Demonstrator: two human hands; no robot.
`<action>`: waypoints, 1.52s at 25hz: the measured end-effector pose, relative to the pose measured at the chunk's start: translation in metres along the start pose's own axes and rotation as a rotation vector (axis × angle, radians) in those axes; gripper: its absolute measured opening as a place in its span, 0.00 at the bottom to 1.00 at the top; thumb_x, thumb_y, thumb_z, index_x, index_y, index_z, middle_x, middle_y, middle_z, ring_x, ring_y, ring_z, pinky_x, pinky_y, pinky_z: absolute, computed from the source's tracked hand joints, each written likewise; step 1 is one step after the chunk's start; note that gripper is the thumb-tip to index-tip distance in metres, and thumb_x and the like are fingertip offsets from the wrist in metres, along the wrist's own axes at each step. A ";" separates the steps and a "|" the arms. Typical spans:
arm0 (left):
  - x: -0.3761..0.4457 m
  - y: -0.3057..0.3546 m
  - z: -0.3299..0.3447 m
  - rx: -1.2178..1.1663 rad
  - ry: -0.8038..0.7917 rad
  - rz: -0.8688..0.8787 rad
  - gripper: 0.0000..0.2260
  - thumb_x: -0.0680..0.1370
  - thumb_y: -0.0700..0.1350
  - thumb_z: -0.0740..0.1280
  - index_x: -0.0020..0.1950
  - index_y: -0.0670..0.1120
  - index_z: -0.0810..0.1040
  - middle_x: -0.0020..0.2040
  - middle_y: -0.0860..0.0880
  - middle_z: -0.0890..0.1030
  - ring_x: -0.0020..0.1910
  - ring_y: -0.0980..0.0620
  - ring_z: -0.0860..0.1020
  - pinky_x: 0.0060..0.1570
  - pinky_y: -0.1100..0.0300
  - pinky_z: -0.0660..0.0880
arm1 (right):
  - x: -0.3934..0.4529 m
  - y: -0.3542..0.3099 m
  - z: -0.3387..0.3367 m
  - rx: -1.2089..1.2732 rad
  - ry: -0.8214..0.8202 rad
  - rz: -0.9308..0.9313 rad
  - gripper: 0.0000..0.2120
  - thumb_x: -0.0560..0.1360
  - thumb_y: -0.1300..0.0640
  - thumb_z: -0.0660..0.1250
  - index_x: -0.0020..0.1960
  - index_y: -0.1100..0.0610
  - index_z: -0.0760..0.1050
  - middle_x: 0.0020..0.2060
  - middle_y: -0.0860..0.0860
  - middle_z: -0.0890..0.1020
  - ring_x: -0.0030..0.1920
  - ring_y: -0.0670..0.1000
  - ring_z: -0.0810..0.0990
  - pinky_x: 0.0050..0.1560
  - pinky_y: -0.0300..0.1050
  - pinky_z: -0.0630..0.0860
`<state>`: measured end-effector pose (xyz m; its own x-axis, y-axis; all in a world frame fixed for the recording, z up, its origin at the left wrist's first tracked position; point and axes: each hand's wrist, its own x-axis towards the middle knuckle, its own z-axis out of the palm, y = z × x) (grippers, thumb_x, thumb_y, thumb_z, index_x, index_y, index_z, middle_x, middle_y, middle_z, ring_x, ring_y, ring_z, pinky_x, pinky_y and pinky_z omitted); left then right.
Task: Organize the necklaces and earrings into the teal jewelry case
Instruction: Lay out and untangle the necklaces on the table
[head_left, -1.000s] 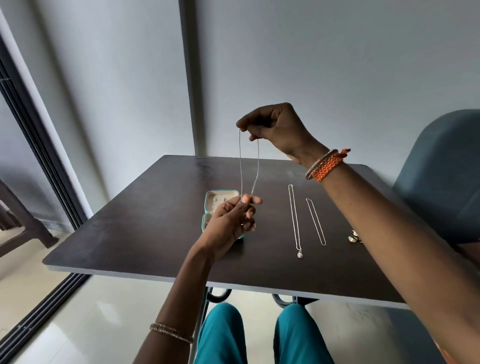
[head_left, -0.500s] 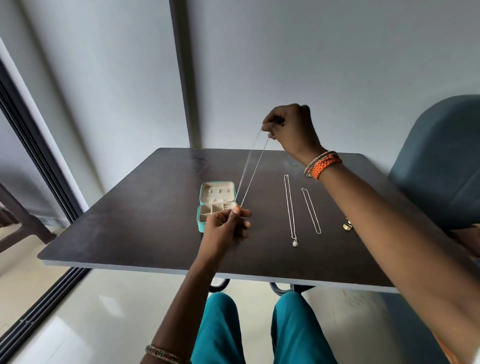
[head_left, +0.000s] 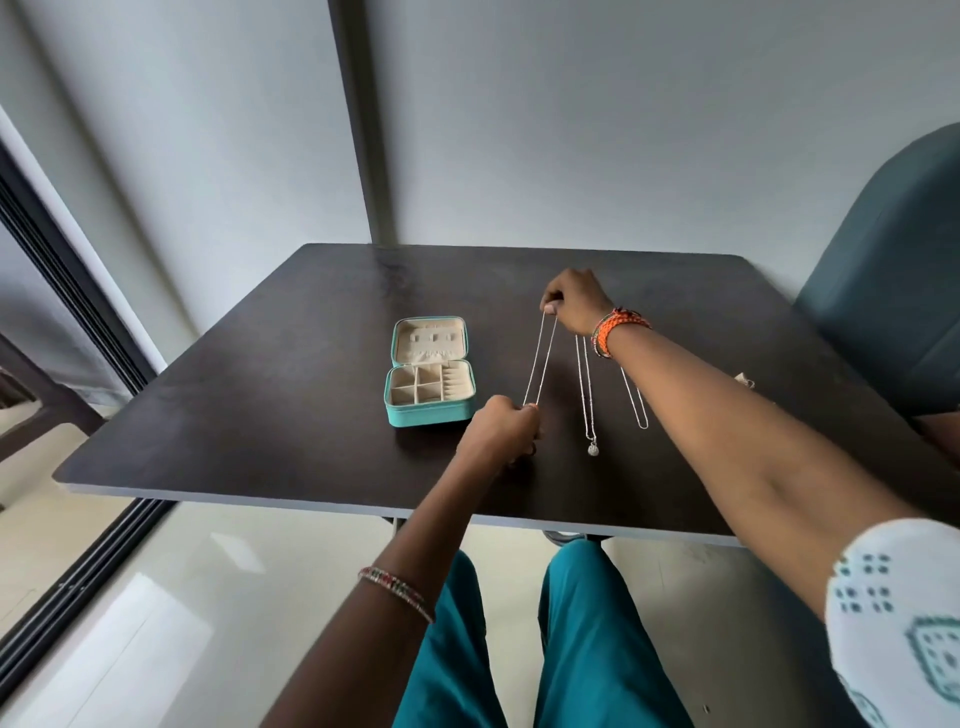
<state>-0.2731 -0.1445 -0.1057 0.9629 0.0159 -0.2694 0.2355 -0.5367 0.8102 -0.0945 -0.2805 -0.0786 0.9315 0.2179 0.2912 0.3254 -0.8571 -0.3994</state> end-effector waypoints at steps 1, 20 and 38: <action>0.004 0.001 0.002 0.028 -0.008 -0.019 0.15 0.77 0.46 0.58 0.32 0.45 0.73 0.25 0.50 0.73 0.22 0.51 0.68 0.25 0.65 0.62 | 0.002 0.003 0.006 -0.010 -0.010 -0.001 0.04 0.71 0.69 0.68 0.40 0.64 0.82 0.41 0.59 0.84 0.45 0.55 0.83 0.50 0.42 0.75; 0.017 -0.003 0.011 0.379 0.009 -0.015 0.20 0.78 0.58 0.59 0.36 0.45 0.75 0.35 0.47 0.80 0.40 0.44 0.80 0.47 0.55 0.77 | -0.009 0.001 0.012 0.129 0.006 -0.009 0.06 0.74 0.63 0.67 0.47 0.59 0.84 0.46 0.54 0.85 0.48 0.50 0.81 0.55 0.46 0.77; 0.134 0.071 0.016 -0.054 0.075 0.552 0.07 0.76 0.36 0.63 0.45 0.48 0.78 0.41 0.47 0.80 0.36 0.53 0.76 0.41 0.57 0.75 | -0.032 0.079 -0.015 0.125 0.173 0.429 0.02 0.71 0.62 0.71 0.43 0.60 0.82 0.45 0.58 0.84 0.50 0.58 0.81 0.54 0.48 0.78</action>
<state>-0.1299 -0.1937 -0.0928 0.9516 -0.1943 0.2383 -0.3015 -0.4381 0.8469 -0.1010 -0.3618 -0.1065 0.9486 -0.2334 0.2135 -0.0558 -0.7878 -0.6134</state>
